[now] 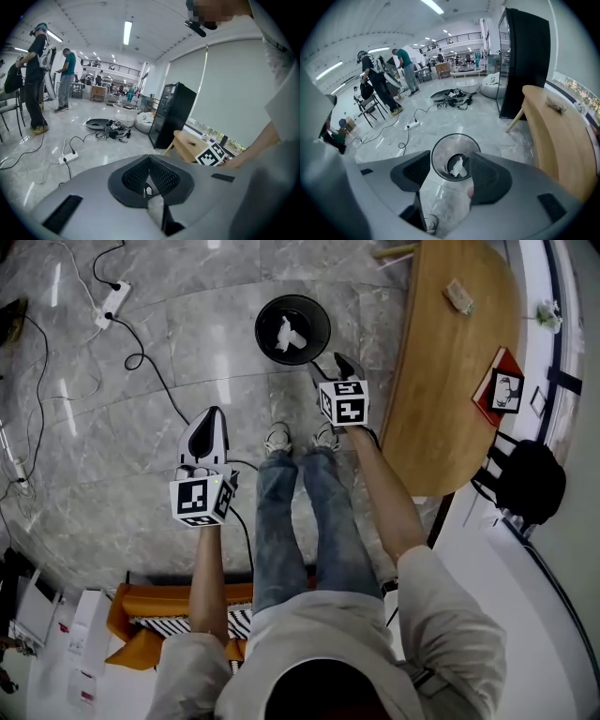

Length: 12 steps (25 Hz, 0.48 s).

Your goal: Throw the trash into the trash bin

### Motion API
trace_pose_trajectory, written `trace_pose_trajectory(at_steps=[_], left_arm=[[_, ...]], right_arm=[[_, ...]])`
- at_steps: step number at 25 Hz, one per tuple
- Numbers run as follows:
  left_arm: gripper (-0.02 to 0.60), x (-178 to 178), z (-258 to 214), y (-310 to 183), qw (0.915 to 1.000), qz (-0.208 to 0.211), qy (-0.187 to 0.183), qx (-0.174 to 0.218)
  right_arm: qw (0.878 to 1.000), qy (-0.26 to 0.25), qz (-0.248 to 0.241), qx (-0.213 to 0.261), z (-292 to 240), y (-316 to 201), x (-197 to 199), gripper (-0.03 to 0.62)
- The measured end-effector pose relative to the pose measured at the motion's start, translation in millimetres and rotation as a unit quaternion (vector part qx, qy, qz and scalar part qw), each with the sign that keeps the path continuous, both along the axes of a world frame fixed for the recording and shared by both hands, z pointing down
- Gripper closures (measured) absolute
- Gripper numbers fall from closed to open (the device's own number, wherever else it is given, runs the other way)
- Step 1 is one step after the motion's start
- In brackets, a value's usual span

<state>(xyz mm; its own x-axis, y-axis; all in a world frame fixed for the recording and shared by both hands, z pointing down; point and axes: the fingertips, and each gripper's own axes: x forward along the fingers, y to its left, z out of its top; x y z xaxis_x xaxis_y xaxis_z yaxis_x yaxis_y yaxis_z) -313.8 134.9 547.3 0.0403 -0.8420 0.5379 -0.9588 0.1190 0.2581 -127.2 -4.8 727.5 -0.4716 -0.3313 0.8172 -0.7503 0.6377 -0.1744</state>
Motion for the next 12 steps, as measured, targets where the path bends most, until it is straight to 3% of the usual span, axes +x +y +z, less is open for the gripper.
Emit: trace_pose_trajectory(at_steps=[12], left_arm=[[0.563,33,-2,-51,0.9978,0.063,0.006,0.021]], right_arm=[[0.989,-0.068,0.112,0.068,-98,9,75,0.329]])
